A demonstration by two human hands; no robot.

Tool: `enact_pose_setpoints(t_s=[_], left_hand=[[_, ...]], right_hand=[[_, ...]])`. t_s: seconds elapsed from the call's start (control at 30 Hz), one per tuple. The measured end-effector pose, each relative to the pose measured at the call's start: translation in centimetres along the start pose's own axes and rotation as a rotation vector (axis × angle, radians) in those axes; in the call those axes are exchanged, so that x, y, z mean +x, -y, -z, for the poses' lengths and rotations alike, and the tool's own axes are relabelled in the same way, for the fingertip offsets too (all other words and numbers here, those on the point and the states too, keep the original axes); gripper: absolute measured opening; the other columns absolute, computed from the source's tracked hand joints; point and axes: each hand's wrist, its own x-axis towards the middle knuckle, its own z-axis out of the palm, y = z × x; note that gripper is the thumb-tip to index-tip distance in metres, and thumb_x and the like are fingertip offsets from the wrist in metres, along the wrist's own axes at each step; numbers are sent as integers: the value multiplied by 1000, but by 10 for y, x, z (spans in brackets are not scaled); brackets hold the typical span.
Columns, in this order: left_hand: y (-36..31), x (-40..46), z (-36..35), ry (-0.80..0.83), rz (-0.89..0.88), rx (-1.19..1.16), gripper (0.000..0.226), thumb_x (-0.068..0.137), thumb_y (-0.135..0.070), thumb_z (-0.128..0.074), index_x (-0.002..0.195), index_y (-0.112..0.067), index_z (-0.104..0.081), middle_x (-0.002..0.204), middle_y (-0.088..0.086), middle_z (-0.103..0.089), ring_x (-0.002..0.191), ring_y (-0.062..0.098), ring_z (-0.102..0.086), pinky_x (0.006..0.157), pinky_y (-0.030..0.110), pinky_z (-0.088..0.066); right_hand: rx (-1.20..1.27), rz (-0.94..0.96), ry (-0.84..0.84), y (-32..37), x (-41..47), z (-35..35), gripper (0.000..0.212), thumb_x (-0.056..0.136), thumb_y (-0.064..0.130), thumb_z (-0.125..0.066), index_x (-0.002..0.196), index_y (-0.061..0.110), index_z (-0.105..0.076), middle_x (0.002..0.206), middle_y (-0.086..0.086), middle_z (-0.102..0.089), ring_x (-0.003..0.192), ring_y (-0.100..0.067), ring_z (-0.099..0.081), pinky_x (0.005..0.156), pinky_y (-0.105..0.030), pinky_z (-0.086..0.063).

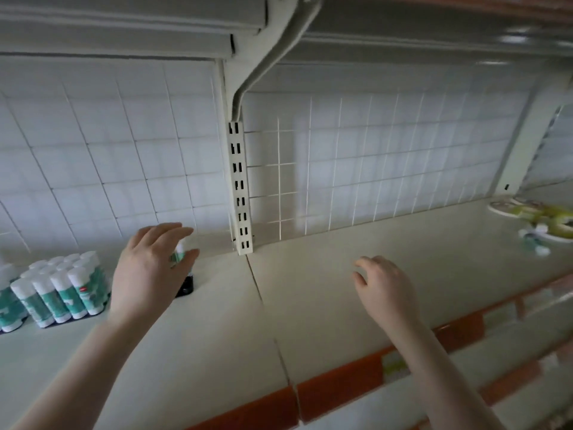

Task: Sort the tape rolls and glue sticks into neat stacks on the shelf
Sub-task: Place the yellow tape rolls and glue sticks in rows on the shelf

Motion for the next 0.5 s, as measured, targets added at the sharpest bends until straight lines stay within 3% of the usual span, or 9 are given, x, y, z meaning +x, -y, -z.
enact_pose_setpoints(t_s=[0.1,0.3,0.5], left_hand=[[-47,-2,-15,18,37,-29,32,72,-12,-78,103,-6,-70,107,11,-67,99,35,-59,83,45,-48],[-164,-8,-73,65,149,-42,31,73,-14,-78,103,-11,-69,107,6,-67,98,31,-59,82,41,-48],[-271,0,-128,169,190,-101,30,73,-14,-78,102,-12,-70,105,3,-67,100,28,-60,81,39,-48]], right_hand=[[-6,-19,-49,-49,4,5,9,76,9,-70,84,3,-68,76,-16,-64,71,-35,-62,60,-39,-50],[14,98,-127,-169,29,8,26,54,2,-84,75,7,-71,63,-13,-63,55,-33,-62,47,-35,-51],[22,110,-178,-276,41,29,23,55,3,-83,72,9,-69,61,-11,-61,54,-33,-60,49,-34,-51]])
